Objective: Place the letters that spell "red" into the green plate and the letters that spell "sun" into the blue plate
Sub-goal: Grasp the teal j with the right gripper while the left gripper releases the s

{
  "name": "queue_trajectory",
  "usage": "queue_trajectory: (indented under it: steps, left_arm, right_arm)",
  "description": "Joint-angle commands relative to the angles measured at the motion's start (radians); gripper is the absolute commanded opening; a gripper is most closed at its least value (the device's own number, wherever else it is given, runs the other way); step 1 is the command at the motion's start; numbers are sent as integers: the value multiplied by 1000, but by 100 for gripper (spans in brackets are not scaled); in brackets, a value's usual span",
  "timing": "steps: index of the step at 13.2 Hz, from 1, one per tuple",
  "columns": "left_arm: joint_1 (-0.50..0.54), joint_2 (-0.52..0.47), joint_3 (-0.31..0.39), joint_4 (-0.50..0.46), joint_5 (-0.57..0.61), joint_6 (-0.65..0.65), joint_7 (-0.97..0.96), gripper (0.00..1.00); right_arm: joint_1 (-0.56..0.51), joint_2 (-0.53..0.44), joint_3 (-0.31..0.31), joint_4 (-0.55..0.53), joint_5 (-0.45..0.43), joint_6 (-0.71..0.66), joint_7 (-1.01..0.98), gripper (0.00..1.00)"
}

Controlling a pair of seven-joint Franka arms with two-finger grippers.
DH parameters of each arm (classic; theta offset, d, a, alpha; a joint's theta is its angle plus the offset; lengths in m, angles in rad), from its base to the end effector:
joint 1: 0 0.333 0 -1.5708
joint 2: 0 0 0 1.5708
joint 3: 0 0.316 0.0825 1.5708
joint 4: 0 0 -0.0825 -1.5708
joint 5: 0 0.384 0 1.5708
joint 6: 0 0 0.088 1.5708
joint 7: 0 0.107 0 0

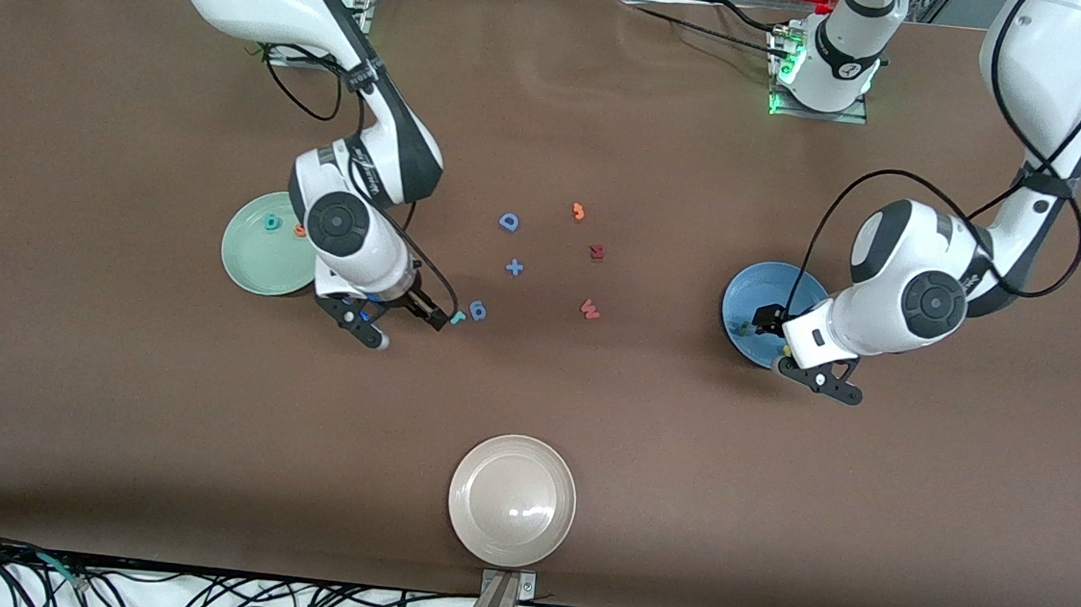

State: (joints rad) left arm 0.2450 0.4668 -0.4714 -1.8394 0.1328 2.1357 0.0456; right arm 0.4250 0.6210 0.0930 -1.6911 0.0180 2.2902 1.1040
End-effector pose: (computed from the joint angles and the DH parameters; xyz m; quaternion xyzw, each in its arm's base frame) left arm 0.6164 -0.1169 0.2893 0.9845 -0.1581 -0.0615 0.0448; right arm 0.5901 0.3293 0.2362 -0.9525 0.3024 0.0313 0.0162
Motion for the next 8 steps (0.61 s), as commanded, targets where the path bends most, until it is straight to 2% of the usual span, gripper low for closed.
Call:
queue_trajectory:
  steps: [1, 3, 6, 8]
  left_arm:
    - [5, -51, -12, 151, -4, -202, 14, 100]
    - [-3, -53, -30, 264, -2, -346, 11, 100]
    - [-9, -47, -24, 334, -1, -349, 13, 100]
    - [-7, -48, -21, 341, 39, -349, 11, 100]
  right_arm:
    - [24, 75, 2, 74, 13, -2, 49, 98]
    - [47, 103, 2, 74, 11, 17, 54, 97]
    - [60, 114, 1, 74, 13, 17, 54, 95]
    - [61, 131, 1, 74, 11, 18, 54, 95]
